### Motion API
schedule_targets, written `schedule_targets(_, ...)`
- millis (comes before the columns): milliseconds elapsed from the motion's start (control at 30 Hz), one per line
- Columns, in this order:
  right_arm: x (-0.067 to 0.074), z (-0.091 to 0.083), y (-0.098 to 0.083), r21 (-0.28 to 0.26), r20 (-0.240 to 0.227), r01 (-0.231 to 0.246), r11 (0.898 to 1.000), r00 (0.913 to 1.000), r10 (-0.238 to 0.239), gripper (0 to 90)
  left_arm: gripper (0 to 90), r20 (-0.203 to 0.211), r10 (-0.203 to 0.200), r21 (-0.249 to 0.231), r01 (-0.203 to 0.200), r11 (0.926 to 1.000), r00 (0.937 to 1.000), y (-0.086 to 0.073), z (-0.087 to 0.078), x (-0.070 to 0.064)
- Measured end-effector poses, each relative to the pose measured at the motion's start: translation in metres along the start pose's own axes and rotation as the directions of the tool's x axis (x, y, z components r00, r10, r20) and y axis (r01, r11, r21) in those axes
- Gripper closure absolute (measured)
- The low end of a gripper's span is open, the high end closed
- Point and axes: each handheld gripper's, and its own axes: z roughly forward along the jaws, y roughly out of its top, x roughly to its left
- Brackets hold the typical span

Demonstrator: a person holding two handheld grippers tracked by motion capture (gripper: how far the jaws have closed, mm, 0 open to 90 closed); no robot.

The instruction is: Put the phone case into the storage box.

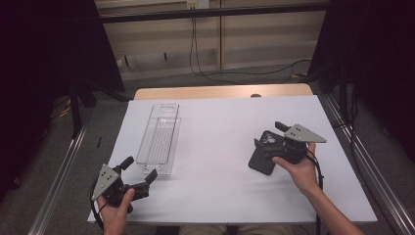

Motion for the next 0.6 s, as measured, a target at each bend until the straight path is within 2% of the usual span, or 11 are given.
schedule_targets(133, -0.001, 0.009, 0.003, 0.002, -0.004, 0.002, 1.0, 1.0, -0.002, 4.8, 2.7, -0.002, -0.002, 0.0, 0.002, 1.0, 1.0, 0.0, 0.0, 0.001)
schedule_targets(200, -0.001, 0.013, 0.005, -0.001, -0.004, 0.015, 1.0, 0.9999, -0.015, 8.4, 2.7, -0.004, -0.006, 0.003, 0.006, 1.0, 1.0, 0.0, 0.0, 0.001)
schedule_targets(300, 0.0, 0.019, 0.007, -0.018, -0.006, 0.033, 0.999, 0.9994, -0.033, 8.9, 2.7, 0.011, -0.001, 0.008, 0.001, 1.0, 0.9999, 0.0, 0.0, 0.001)
schedule_targets(367, 0.0, 0.022, 0.007, -0.023, -0.008, 0.015, 1.0, 0.9999, -0.015, 10.9, 2.7, -0.002, -0.002, 0.005, 0.002, 1.0, 1.0, 0.0, -0.001, 0.001)
schedule_targets(433, 0.0, 0.024, 0.005, -0.014, -0.012, 0.023, 1.0, 0.9997, -0.023, 11.5, 2.7, 0.004, -0.007, 0.002, 0.007, 1.0, 1.0, 0.0, 0.0, 0.001)
schedule_targets(600, 0.0, 0.028, 0.003, -0.019, -0.026, 0.015, 1.0, 0.9995, -0.016, 21.8, 2.7, 0.003, -0.001, 0.007, 0.001, 1.0, 1.0, 0.0, 0.0, -0.001)
